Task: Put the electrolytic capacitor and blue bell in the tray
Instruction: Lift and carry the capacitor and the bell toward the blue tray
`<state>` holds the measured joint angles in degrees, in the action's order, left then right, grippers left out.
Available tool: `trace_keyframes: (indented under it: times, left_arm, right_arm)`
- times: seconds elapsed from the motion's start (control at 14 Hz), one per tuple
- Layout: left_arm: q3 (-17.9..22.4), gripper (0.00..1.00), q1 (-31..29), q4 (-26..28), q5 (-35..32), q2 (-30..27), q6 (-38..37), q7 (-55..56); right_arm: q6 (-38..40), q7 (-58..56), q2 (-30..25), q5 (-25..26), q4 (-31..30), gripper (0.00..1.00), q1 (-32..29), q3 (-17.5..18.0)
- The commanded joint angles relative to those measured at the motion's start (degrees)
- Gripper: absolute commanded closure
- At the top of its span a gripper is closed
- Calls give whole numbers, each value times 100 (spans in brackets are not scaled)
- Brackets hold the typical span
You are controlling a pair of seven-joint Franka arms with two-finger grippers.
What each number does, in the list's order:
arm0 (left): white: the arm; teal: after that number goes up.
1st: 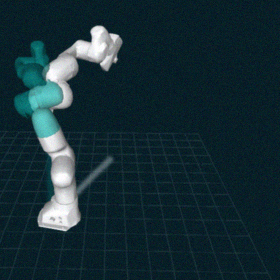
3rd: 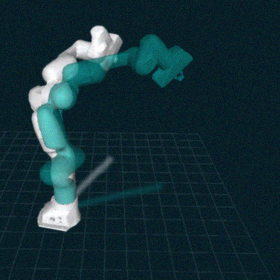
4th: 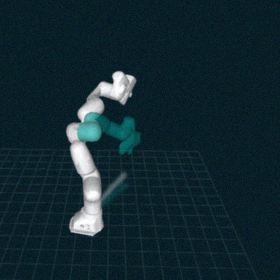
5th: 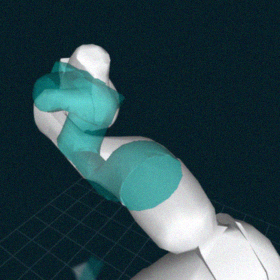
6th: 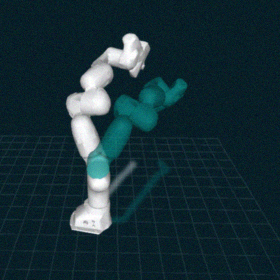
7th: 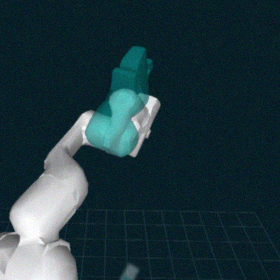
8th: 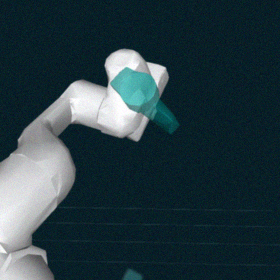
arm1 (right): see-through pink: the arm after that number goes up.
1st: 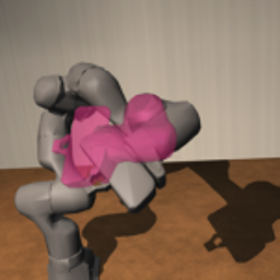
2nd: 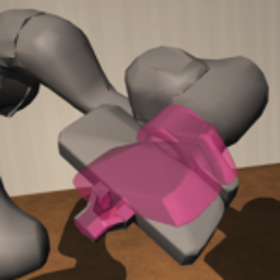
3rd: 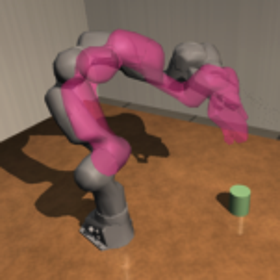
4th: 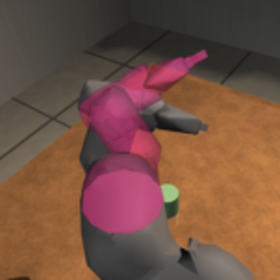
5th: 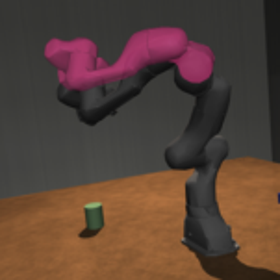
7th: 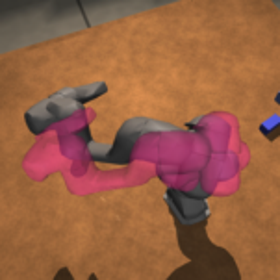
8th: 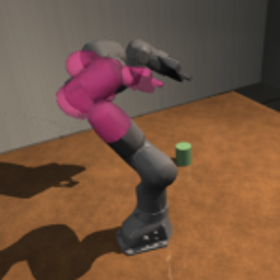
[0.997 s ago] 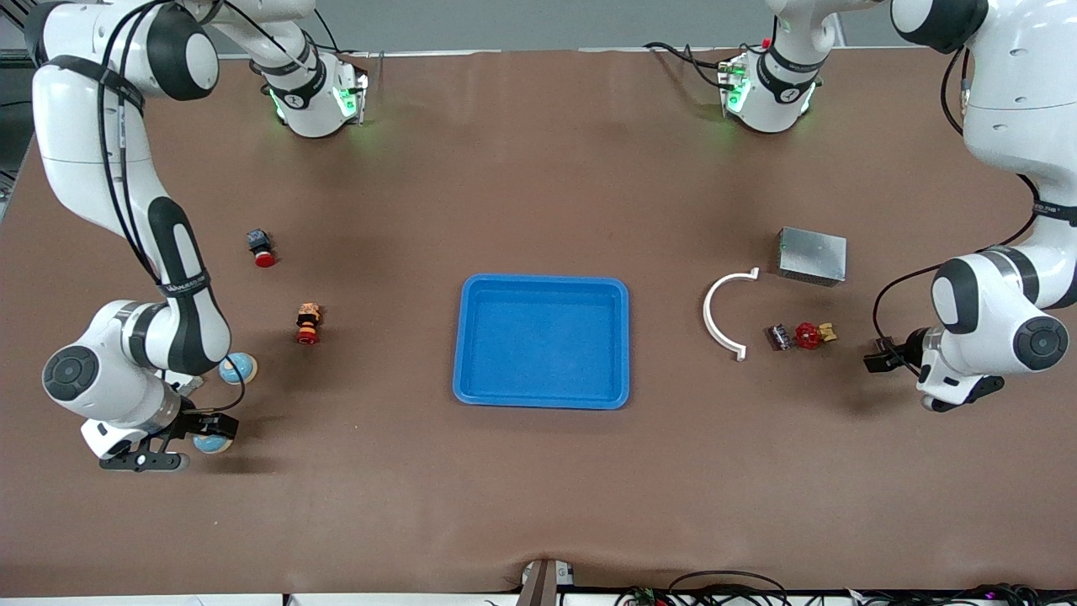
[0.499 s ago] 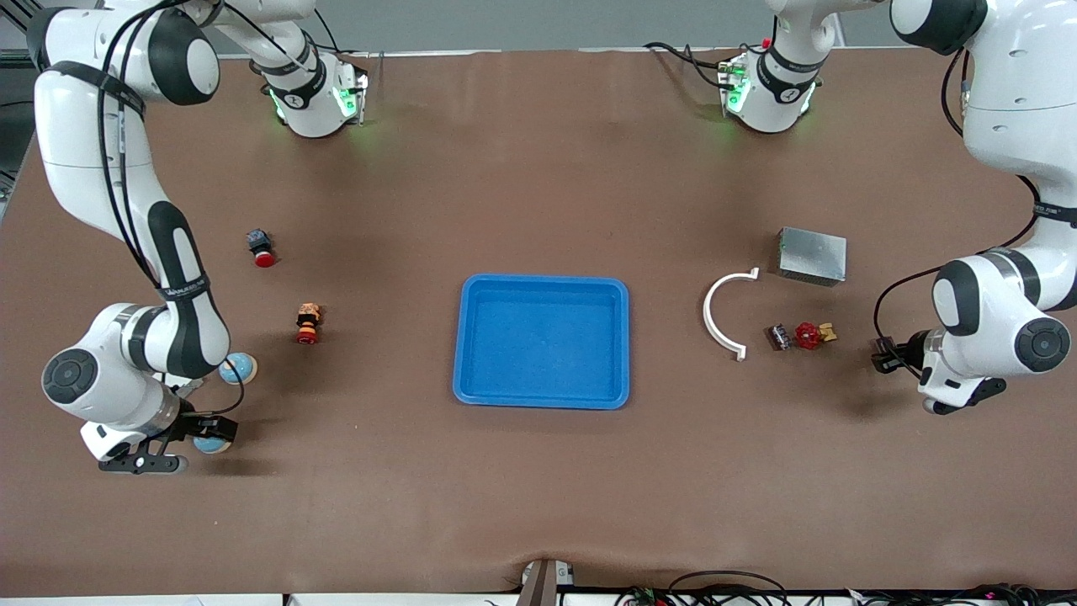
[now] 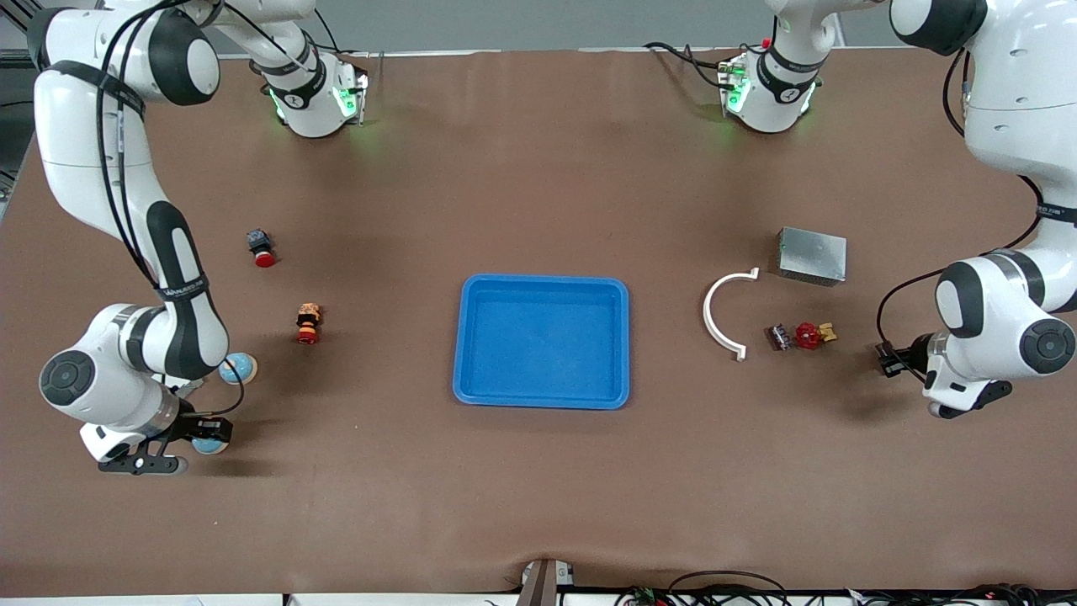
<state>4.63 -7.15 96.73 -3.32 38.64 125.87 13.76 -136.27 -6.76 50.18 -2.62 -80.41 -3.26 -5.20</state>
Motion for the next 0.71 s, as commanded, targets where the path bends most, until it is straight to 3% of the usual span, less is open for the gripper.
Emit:
trace_keyframes:
  times: [0.0,0.36,0.64]
  left_arm:
    - [-5,100,30,-93,-125,-23,-63,171]
    - [-14,100,407,-233,-116,-558,-966,872]
    - [-23,100,802,-830,-55,-770,-2073,1478]
  right_arm:
    - [591,262,71,-80,455,100,53,45]
    - [945,1079,-166,-98,509,100,659,46]
    - [1691,2123,-622,-98,404,100,1212,46]
